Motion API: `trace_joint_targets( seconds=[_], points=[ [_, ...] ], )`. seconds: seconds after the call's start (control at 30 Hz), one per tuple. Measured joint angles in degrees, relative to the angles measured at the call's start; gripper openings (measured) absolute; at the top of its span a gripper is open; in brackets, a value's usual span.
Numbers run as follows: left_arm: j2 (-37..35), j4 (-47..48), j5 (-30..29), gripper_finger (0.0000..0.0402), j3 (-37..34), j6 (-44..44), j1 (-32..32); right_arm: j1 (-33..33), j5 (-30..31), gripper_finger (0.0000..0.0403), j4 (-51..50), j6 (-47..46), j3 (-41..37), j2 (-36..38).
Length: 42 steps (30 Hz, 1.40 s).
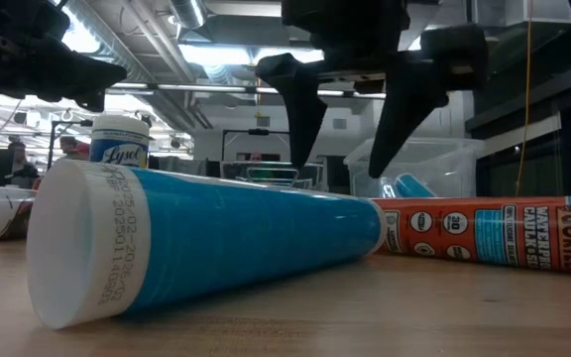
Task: Pick & place silicon tubes, Sealant and Lysol wipes
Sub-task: Put the blue sealant into the right transparent bin
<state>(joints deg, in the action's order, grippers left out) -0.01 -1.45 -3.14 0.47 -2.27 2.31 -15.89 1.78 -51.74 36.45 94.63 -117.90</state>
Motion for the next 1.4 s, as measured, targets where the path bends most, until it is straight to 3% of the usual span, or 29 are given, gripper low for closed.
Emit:
trace_joint_targets(
  seconds=[0.6, 0.77, 1.03, 1.4],
  points=[
    [0.0, 0.0, 0.0, 0.0011, 0.0, -0.01, 0.0, -0.49, 0.03, 0.0332, 0.91, 0.02, 0.0, -5.43],
    [0.0, 0.0, 0.0, 0.0008, 0.0, 0.01, 0.0, -0.49, 0.02, 0.0304, 0.76, -0.13, 0.0, -5.87],
    [0.0, 0.0, 0.0, 0.001, 0.0, 0.0, 0.0, -0.49, -0.01, 0.0219, 0.4, -0.16, 0.0, -6.14],
    [0.0, 0.0, 0.0, 0.0009, 0.0, 0.0, 0.0, -0.62, 0.07, 0.0217, -3.82, -1.15, 2.55, -6.28]
  ],
)
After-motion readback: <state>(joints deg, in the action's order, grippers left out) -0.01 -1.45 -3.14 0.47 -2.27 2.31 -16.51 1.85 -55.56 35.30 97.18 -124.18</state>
